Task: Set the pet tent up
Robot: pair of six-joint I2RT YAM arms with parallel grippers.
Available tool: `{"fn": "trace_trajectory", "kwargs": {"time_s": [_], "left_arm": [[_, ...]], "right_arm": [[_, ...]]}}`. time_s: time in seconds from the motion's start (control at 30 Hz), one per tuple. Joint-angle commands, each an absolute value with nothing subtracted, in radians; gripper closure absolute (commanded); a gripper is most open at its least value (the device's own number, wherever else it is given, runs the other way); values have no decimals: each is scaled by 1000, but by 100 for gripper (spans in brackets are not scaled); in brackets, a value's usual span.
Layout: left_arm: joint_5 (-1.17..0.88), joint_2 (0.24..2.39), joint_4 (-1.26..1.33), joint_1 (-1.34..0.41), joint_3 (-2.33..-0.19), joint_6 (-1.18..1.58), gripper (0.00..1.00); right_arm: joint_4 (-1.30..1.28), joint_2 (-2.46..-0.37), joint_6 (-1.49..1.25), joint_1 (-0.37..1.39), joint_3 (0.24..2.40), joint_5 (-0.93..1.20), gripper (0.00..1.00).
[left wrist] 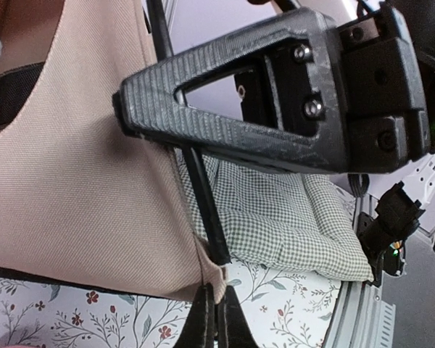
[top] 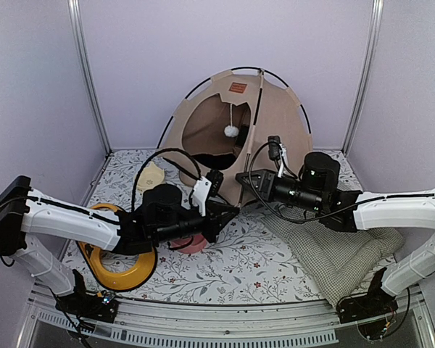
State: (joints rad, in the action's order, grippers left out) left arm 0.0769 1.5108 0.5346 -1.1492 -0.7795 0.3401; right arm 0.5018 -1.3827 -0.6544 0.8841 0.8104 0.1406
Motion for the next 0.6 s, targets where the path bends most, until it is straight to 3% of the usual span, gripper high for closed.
{"fn": "trace_trajectory", "kwargs": {"time_s": [0.0,0.57], "left_arm": [[-84,1508,412,-1201,-768,318,100],[9,1487,412,-1188,-737,406,100]], "right_arm": [[583,-1402,-641,845,880,-31,100],[575,-1404,-656,834,858,-26,100]]}}
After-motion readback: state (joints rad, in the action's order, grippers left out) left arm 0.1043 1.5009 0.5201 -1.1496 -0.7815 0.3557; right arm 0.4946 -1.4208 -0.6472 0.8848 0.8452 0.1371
